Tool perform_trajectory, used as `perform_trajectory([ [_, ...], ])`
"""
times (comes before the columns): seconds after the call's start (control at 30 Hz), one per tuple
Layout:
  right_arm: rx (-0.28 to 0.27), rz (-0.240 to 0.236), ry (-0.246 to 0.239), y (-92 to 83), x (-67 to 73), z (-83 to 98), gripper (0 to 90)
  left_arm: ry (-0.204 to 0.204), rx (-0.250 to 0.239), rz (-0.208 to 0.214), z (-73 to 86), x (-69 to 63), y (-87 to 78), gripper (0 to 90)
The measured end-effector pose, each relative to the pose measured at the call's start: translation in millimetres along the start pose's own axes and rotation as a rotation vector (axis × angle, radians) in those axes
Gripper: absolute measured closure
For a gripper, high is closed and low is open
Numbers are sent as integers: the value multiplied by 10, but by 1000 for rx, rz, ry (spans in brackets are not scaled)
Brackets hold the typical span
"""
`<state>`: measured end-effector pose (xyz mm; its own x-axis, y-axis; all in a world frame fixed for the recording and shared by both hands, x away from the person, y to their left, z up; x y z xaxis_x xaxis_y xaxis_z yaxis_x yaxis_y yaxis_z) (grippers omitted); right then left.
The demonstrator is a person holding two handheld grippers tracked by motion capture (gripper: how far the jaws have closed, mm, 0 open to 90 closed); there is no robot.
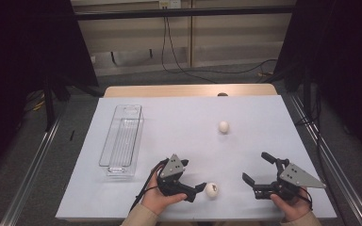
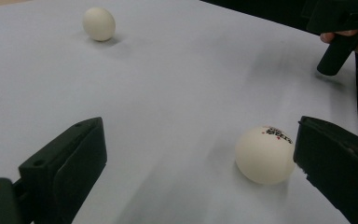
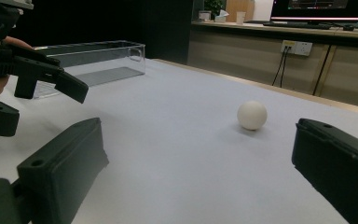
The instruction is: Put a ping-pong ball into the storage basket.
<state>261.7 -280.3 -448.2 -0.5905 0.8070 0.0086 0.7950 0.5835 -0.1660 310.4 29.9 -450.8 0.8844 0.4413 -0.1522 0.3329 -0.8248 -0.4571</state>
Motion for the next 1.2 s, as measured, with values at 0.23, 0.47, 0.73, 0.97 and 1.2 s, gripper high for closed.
perform_trajectory([
  [0.23,2,-1,-2,-1,-1,1,21,7,9,8,-4,-15,49,27],
  [0.47,2,-1,-1,-1,-3,1,21,8,15,13,-12,-24,74,28],
  [0.73,2,-1,-1,0,-4,1,21,6,18,21,-22,-36,113,29],
  [0.97,2,-1,-3,2,-4,1,21,11,21,19,-24,-28,125,29],
  [1.2,2,-5,-9,1,9,-3,21,15,33,22,-17,-39,136,30],
])
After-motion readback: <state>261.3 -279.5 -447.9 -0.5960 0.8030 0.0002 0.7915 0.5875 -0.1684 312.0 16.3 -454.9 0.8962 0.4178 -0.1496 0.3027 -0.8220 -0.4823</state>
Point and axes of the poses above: each handheld gripper's, and its own axes: y roughly forward along the jaws, z roughly out of its underside, x roughly to its left, the point moved 2 cm from there along y, roughly forward along the jaws
